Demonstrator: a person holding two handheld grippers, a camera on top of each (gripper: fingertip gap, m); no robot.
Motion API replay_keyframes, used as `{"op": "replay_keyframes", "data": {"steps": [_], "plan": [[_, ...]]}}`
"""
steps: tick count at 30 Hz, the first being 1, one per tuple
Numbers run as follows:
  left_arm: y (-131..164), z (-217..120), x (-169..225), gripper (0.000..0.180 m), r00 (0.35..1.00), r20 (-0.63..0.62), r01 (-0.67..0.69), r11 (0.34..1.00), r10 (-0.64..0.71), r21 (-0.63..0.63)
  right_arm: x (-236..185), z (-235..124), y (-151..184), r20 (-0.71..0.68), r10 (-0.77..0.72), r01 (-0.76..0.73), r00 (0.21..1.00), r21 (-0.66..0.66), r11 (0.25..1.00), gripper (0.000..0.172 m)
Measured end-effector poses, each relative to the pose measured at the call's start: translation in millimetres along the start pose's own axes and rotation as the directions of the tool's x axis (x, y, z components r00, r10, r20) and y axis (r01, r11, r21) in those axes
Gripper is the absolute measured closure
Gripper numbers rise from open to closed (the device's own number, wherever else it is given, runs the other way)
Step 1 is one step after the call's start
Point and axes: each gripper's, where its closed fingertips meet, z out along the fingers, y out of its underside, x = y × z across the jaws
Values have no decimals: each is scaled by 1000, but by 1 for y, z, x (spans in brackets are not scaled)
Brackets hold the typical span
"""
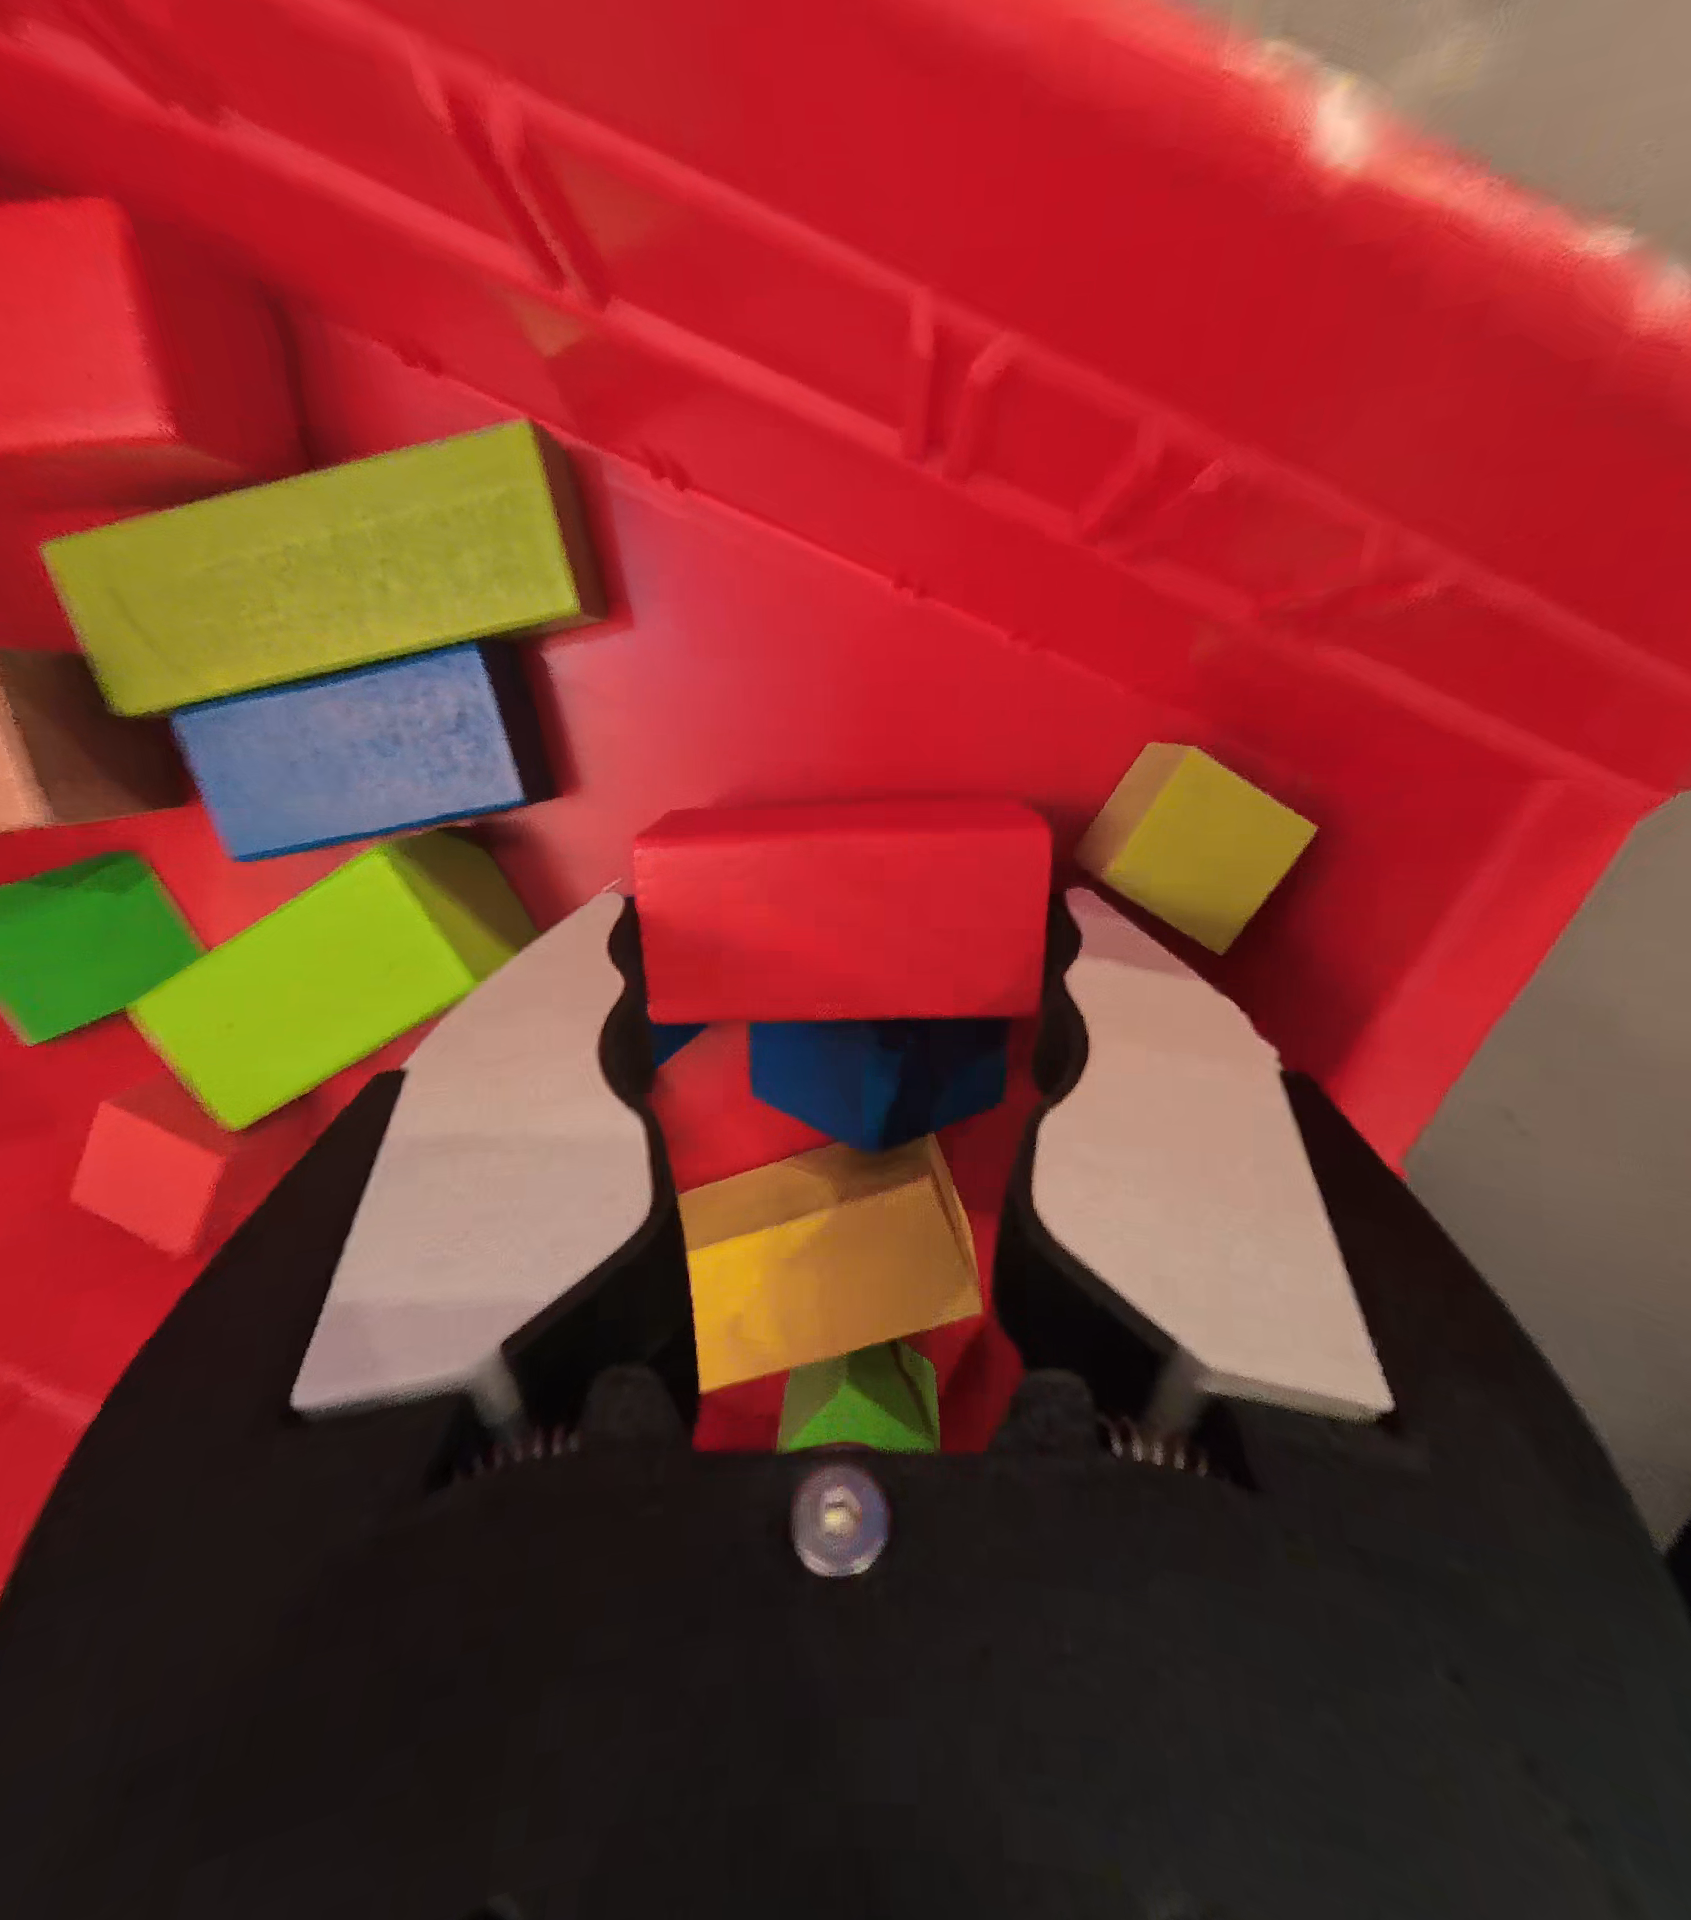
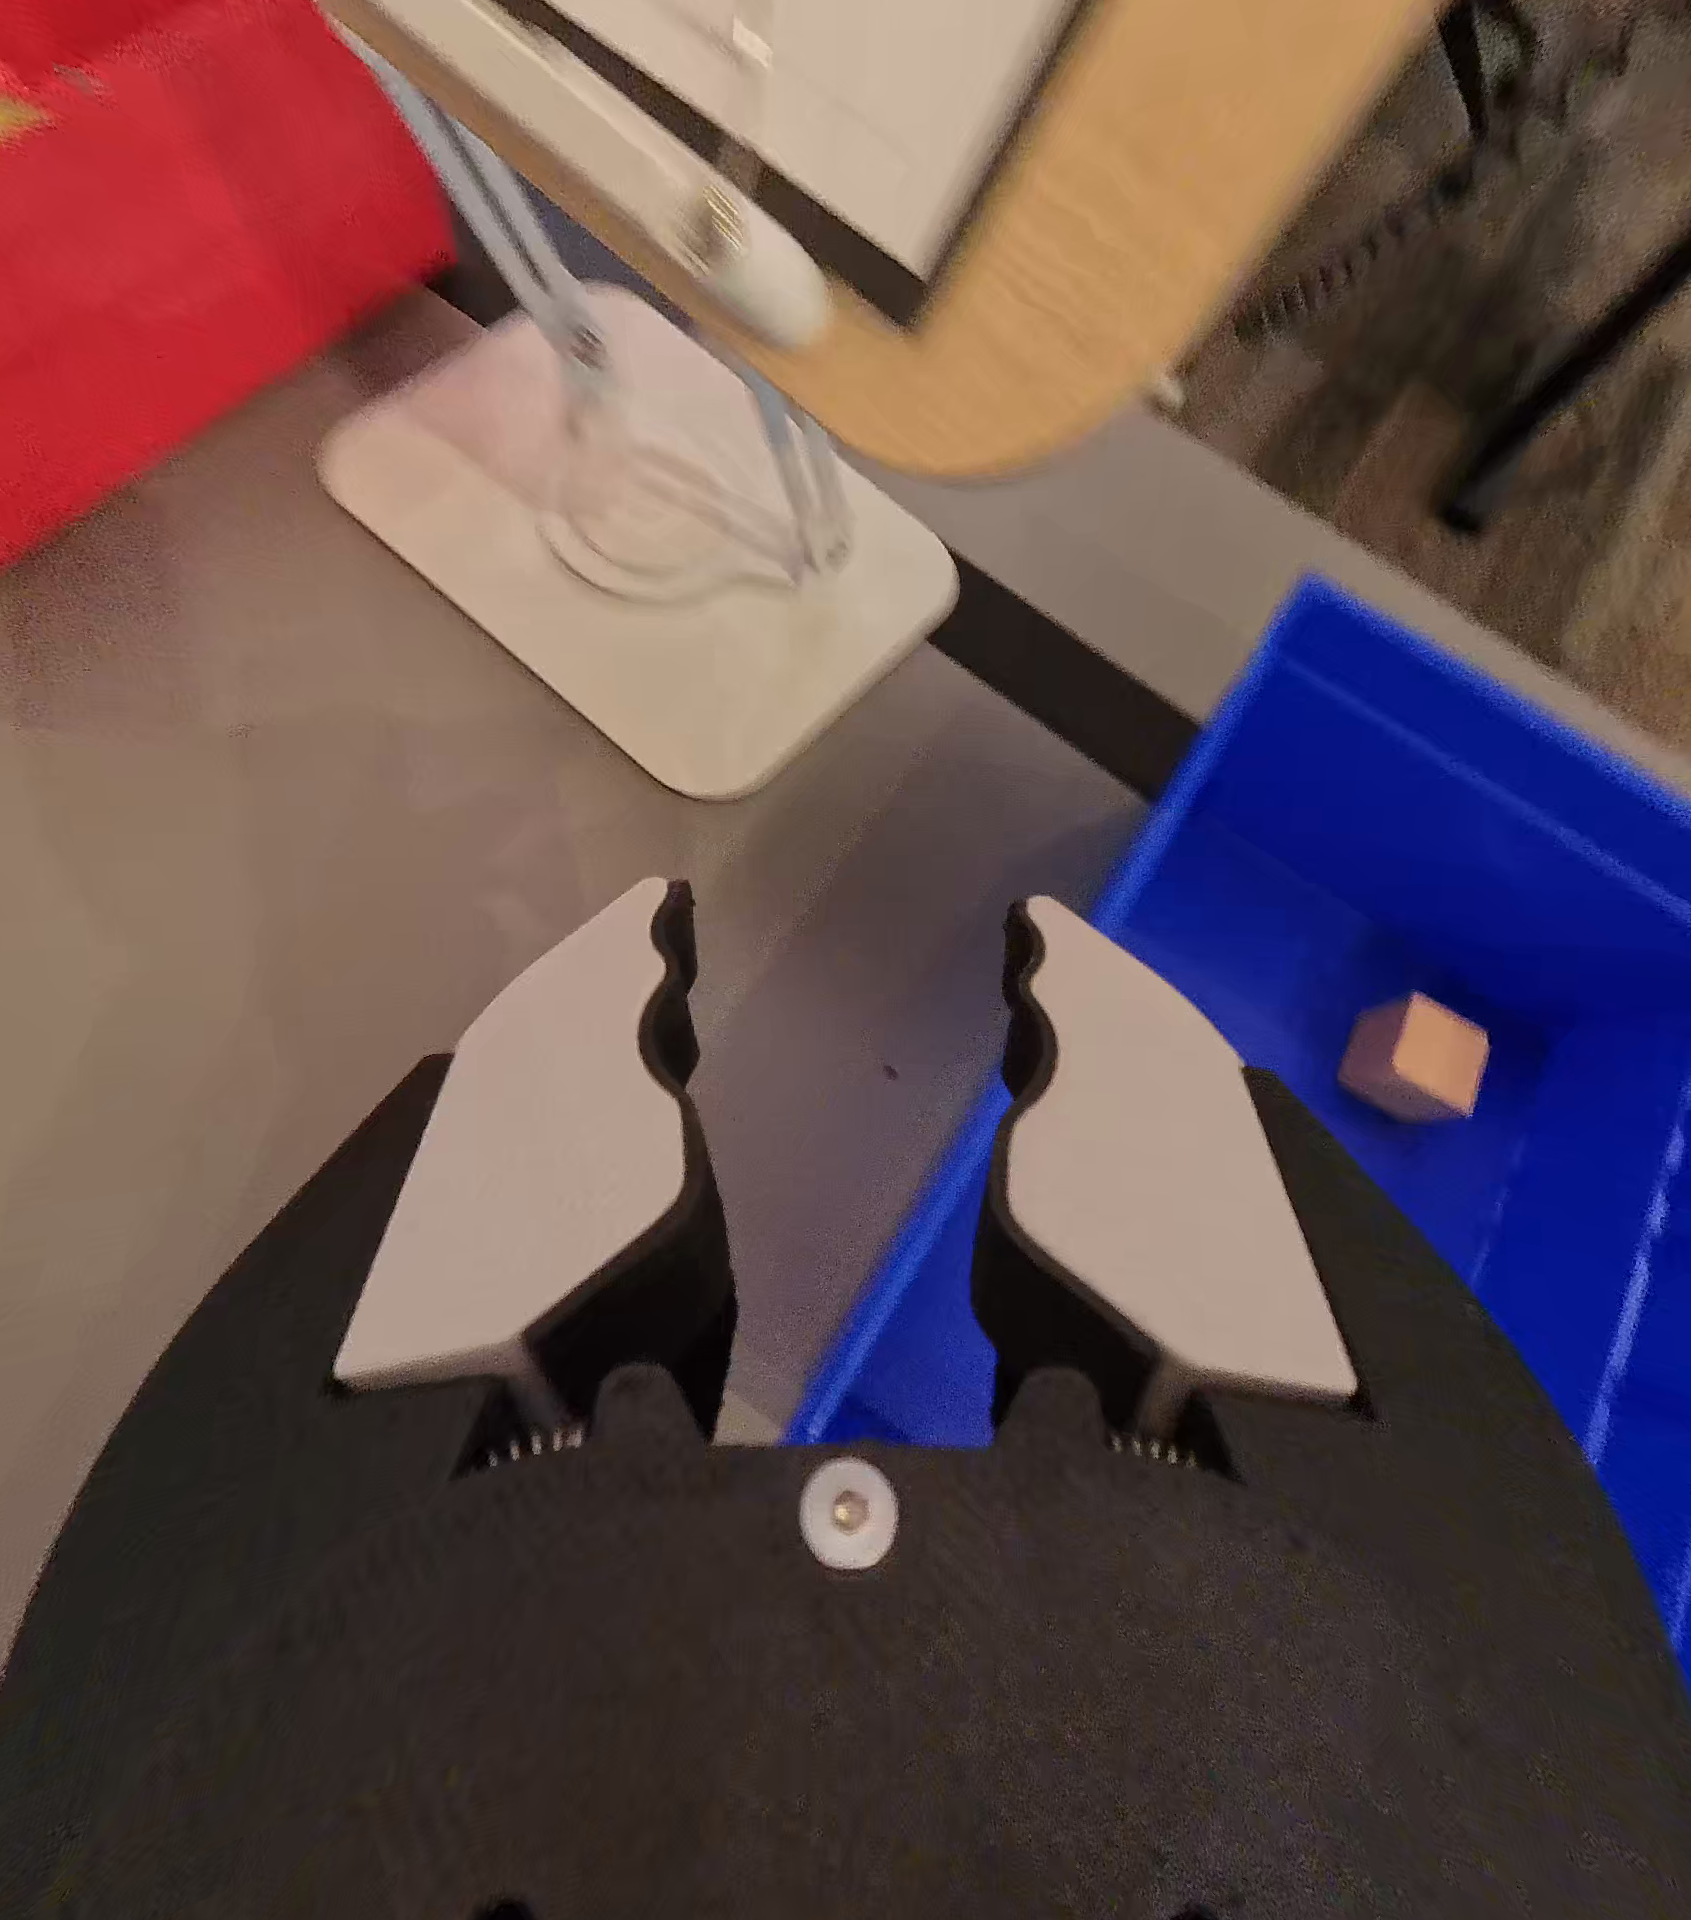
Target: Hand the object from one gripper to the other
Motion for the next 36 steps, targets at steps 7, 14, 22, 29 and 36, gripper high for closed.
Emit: {"op": "replay_keyframes", "data": {"steps": [7, 14, 22, 29, 36], "plan": [[-102, -130, 45, 108, 965, 151, -260, 759, 213, 596, -147, -27, -95, 363, -311, 156, 878, 396, 905, 92], [-164, -187, 127, 109, 895, 140, -344, 457, 423, 820, -230, -19, -139, 435, -475, 145, 765, 602, 785, 81], [-177, -204, 152, 109, 865, 58, -248, 325, 498, 912, -242, -35, -149, 508, -488, -26, 710, 710, 703, 89], [-176, -214, 154, 109, 861, 32, -202, 284, 507, 937, -238, -50, -157, 511, -471, -129, 719, 763, 633, 95], [-178, -213, 157, 108, 856, 12, -182, 280, 517, 942, -236, -54, -159, 453, -490, -90, 745, 796, 599, 108]]}}
